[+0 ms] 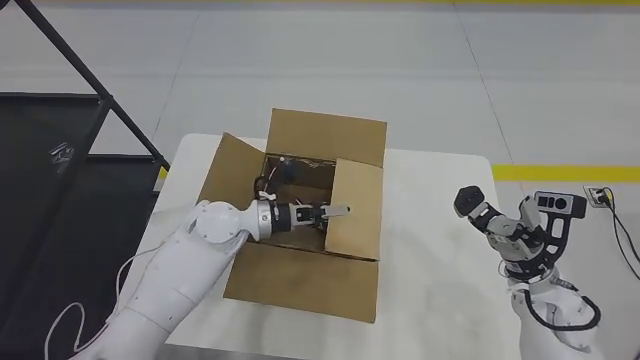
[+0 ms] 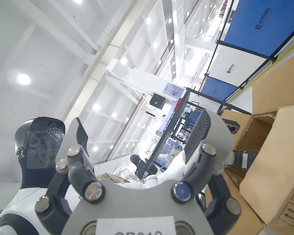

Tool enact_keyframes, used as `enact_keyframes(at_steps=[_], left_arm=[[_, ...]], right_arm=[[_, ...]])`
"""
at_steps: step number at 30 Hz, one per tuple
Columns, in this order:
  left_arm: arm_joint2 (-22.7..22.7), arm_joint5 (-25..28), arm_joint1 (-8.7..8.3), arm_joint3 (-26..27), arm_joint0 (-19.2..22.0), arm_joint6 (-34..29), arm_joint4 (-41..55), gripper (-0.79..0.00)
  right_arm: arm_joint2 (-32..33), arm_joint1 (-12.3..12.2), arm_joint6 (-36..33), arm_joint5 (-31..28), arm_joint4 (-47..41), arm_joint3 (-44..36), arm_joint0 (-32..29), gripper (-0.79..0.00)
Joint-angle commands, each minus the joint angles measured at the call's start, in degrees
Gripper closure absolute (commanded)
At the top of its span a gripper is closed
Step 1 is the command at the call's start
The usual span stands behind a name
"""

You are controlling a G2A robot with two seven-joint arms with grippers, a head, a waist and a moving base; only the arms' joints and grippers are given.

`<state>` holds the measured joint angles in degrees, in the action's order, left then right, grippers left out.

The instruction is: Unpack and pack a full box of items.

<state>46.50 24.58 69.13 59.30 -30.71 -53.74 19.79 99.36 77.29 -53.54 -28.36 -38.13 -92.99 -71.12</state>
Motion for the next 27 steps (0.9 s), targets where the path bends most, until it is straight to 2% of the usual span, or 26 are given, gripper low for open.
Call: enact_keyframes(at_steps=[1, 6, 11, 15, 20, 27], left_arm=[[0.37, 1.61, 0.08, 0.36, -0.13, -0.15, 0.36, -0.785], [0.72, 3.30, 0.42, 2.46, -0.20, 0.82, -0.14, -0.785], [1.29, 6.07, 0.73, 6.69, -0.64, 5.05, -2.90, -0.785], [0.82, 5.56, 1.25, 9.43, -0.67, 7.82, -4.90, -0.785], [-2.23, 3.19, 2.66, 11.48, 0.85, 9.74, -8.80, -0.785], [-7.67, 1.05, 5.53, 9.36, 3.93, 12.45, -13.71, -0.785]], right_arm=[[-0.06, -0.12, -0.03, -0.12, -0.12, -0.03, 0.01, -0.785], [-0.20, -0.44, -0.35, -0.18, -0.63, 0.05, 0.16, -0.785], [-0.01, -0.76, -0.72, -0.61, -1.37, -0.01, -0.04, -0.785], [0.68, -1.03, -1.08, -1.35, -2.35, -0.02, -0.77, -0.785], [1.34, -1.33, -1.61, -2.06, -3.59, 0.11, -1.92, -0.785], [2.36, -1.67, -1.81, -3.51, -5.53, 0.42, -3.65, -0.785]])
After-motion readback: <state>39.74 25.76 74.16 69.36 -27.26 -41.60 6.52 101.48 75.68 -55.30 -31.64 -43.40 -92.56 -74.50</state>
